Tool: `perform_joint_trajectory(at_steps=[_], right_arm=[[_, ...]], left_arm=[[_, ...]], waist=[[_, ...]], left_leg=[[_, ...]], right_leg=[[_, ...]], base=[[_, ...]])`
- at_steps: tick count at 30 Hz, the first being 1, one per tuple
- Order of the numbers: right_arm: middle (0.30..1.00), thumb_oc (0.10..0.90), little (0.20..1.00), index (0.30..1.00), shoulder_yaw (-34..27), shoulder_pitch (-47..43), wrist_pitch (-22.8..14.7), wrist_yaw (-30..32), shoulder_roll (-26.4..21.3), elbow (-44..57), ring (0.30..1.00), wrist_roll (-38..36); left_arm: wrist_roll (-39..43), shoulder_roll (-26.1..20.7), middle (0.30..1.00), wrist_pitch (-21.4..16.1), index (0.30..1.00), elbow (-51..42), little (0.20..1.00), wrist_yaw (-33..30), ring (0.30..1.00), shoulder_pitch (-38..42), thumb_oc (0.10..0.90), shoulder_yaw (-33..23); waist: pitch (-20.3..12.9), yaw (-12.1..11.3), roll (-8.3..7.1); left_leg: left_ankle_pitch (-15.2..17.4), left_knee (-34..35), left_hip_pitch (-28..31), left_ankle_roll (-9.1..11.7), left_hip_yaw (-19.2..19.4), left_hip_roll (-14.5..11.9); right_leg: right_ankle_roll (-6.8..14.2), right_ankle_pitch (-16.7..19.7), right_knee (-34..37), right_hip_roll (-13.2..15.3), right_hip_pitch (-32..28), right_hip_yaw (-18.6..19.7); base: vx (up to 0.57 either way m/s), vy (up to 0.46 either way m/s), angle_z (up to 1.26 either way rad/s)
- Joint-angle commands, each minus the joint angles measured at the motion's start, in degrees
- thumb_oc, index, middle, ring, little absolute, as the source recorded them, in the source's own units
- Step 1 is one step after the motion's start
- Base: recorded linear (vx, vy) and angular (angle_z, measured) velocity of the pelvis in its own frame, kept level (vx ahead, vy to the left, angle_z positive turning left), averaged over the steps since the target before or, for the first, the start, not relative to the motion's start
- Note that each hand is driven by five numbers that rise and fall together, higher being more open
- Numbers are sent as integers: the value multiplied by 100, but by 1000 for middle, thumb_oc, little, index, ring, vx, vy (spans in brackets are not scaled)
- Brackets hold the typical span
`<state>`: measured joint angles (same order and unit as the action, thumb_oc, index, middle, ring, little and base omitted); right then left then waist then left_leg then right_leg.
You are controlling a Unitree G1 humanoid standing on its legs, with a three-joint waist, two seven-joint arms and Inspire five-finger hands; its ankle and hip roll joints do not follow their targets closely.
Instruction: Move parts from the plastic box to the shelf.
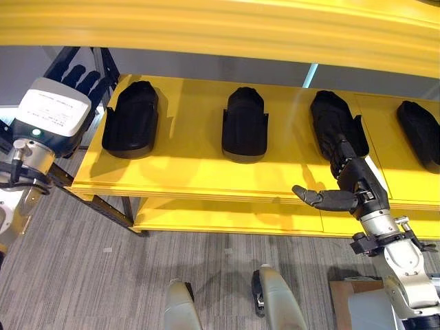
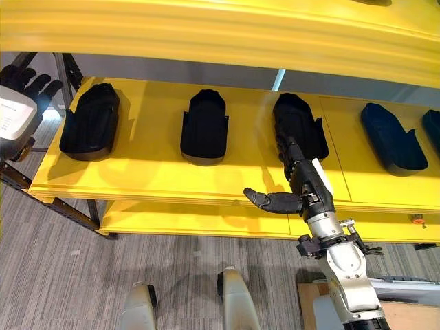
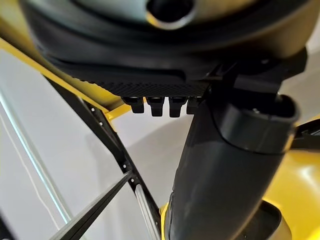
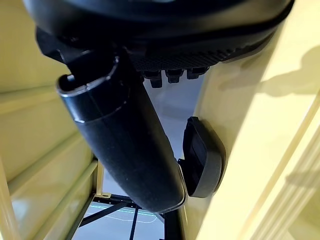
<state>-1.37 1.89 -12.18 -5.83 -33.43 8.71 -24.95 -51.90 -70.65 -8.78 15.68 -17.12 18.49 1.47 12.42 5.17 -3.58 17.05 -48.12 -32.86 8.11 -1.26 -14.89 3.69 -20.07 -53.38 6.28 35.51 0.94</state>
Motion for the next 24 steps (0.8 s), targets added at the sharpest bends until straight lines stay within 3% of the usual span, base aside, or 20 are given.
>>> perform_joint_trajectory(at_steps=[1,7,11,12,14,20,24], right_arm=[[1000,900,1000,1000,-450,-265,-457,23,-31,639,1000,-250],[1000,900,1000,1000,-408,-286,-408,35,77,622,1000,-285],[1000,900,1000,1000,-388,-281,-357,30,214,659,1000,-362],[1000,900,1000,1000,-389,-282,-357,30,208,660,1000,-364],[1000,900,1000,1000,-373,-283,-355,25,272,680,1000,-426],[1000,900,1000,1000,-41,-171,-419,20,457,669,1000,-458],[1000,900,1000,1000,117,-31,-480,17,581,587,1000,-541]], left_arm=[[702,-51,1000,122,1000,-538,1000,-248,1000,85,900,-793],[1729,731,1000,-104,1000,-957,1000,-53,1000,-214,900,-1082],[3342,1653,1000,-475,1000,-1424,1000,363,1000,-537,900,-1143],[3355,1654,1000,-474,1000,-1433,1000,375,1000,-543,900,-1155],[4510,2154,1000,-646,1000,-1437,1000,481,1000,-683,900,-1154],[7488,3696,1000,-1151,1000,-1921,1000,1194,1000,-1086,900,-611],[8191,4255,1000,-1145,1000,-2170,1000,1422,1000,-1486,900,-282]], waist=[[-569,14,98],[-589,24,81],[-594,24,60],[-599,27,67],[-594,25,67],[-572,40,56],[-536,29,95]], left_leg=[[-337,306,-135,-277,-117,-26],[-354,358,-109,-289,-99,-17],[-362,412,-38,-289,-98,-11],[-403,440,-48,-293,-100,-10],[-436,485,-15,-292,-96,-3],[-660,937,340,-245,-77,2],[-955,1513,737,-212,-68,-61]], right_leg=[[174,115,647,424,-769,-38],[154,154,692,400,-787,-34],[128,171,729,396,-837,-23],[123,206,748,392,-823,-24],[116,239,783,384,-849,-3],[90,396,1105,390,-1156,-6],[87,582,1555,296,-1545,-54]], base=[[0,0,0],[0,0,0],[0,0,0],[0,0,0],[0,0,0],[3,-24,0],[25,-85,0]])
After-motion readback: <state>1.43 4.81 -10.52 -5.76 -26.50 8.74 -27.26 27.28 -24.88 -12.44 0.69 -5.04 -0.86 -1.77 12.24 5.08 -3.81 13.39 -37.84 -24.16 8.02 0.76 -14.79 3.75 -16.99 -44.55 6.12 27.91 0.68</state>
